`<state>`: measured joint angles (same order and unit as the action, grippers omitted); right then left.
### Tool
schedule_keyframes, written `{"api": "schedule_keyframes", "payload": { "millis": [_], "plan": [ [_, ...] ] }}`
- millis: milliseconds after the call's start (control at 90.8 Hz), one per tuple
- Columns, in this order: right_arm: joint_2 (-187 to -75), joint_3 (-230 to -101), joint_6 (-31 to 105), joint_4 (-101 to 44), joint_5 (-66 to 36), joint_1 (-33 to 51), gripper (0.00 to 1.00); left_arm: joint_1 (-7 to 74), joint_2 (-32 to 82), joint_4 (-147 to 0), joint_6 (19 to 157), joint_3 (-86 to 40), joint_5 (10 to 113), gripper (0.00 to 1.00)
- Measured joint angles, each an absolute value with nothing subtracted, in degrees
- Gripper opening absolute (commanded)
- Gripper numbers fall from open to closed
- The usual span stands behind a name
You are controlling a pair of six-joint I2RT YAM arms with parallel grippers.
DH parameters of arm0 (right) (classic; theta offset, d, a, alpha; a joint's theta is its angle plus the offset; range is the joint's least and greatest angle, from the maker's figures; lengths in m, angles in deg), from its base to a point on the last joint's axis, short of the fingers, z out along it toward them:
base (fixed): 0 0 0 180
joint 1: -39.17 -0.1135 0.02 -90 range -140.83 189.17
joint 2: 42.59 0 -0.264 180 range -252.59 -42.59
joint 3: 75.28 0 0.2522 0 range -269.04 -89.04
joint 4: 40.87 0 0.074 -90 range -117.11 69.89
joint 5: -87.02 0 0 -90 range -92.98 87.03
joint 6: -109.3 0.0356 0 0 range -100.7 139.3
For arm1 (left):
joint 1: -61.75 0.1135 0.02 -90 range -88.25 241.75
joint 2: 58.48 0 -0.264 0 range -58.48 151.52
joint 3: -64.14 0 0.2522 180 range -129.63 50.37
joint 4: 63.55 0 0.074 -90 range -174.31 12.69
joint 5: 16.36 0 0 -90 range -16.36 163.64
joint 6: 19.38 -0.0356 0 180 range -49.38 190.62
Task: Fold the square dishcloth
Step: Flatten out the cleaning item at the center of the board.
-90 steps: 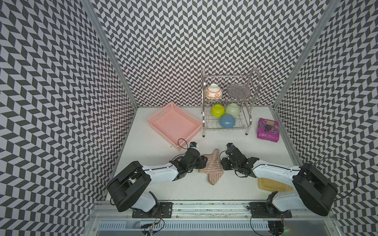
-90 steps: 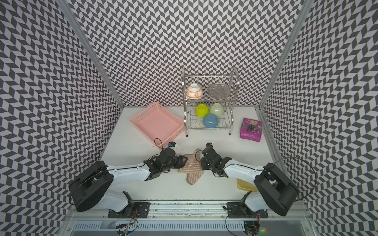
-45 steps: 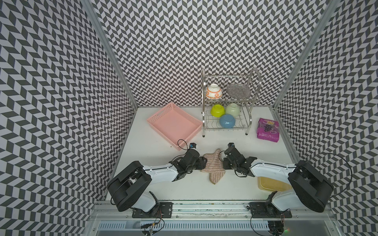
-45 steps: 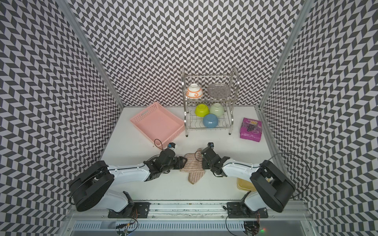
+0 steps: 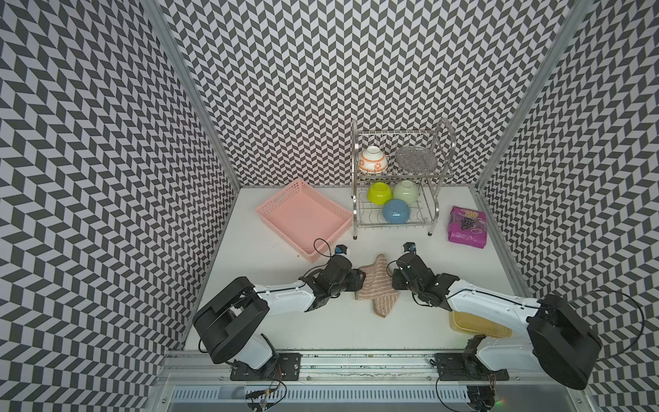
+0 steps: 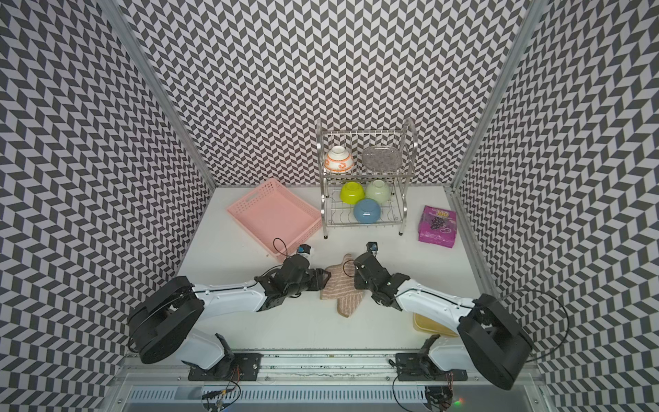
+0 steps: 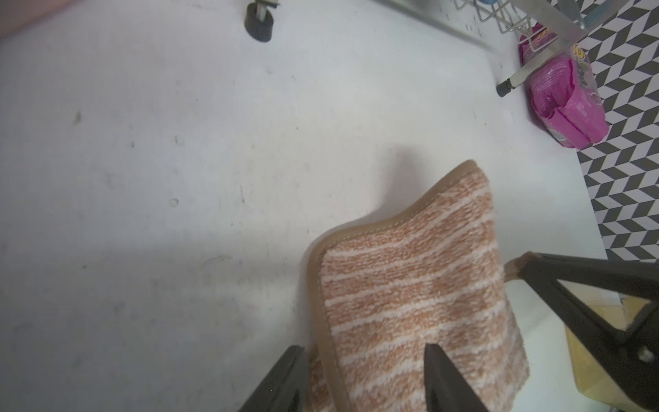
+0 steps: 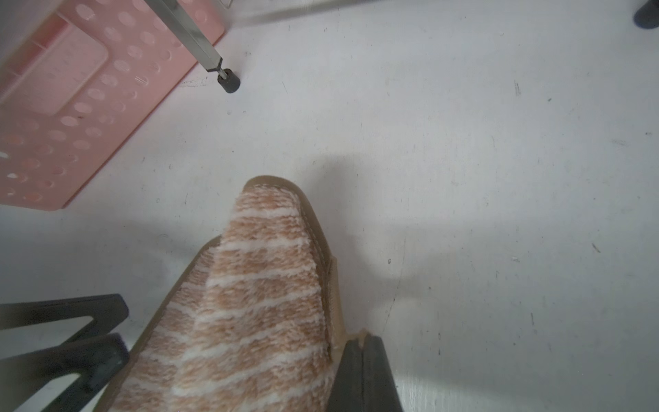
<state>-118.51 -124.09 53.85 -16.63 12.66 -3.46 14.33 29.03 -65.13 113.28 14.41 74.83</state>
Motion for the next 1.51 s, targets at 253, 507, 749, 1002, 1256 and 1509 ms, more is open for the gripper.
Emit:
{"api": "schedule_keyframes", "payload": {
  "millis": [253, 507, 749, 1002, 1256, 1509],
  "plan": [
    [-118.6, -124.1, 53.8, -16.7, 12.6, -3.5, 0.00, 14.5, 32.3, -65.6, 112.9, 12.8, 74.0, 0.57],
    [-118.6, -124.1, 53.8, -16.7, 12.6, -3.5, 0.00, 14.5, 35.7, -65.5, 112.3, 12.8, 72.5, 0.21],
    [-117.7, -124.2, 53.8, -15.7, 13.6, -3.5, 0.00, 14.5, 35.3, -65.7, 112.0, 12.8, 72.9, 0.00],
    [-111.6, -126.8, 52.6, -11.8, 18.5, -3.5, 0.00, 14.5, 25.0, -67.6, 109.5, 12.8, 77.8, 0.00],
    [-104.8, -129.9, 50.3, -8.7, 22.8, -3.5, 0.00, 14.5, 11.1, -67.0, 106.2, 15.3, 83.6, 0.00],
    [-99.8, -134.3, 47.1, -3.7, 25.4, -3.5, 0.00, 14.5, -3.1, -65.9, 99.0, 19.3, 87.5, 0.00]
  ]
}}
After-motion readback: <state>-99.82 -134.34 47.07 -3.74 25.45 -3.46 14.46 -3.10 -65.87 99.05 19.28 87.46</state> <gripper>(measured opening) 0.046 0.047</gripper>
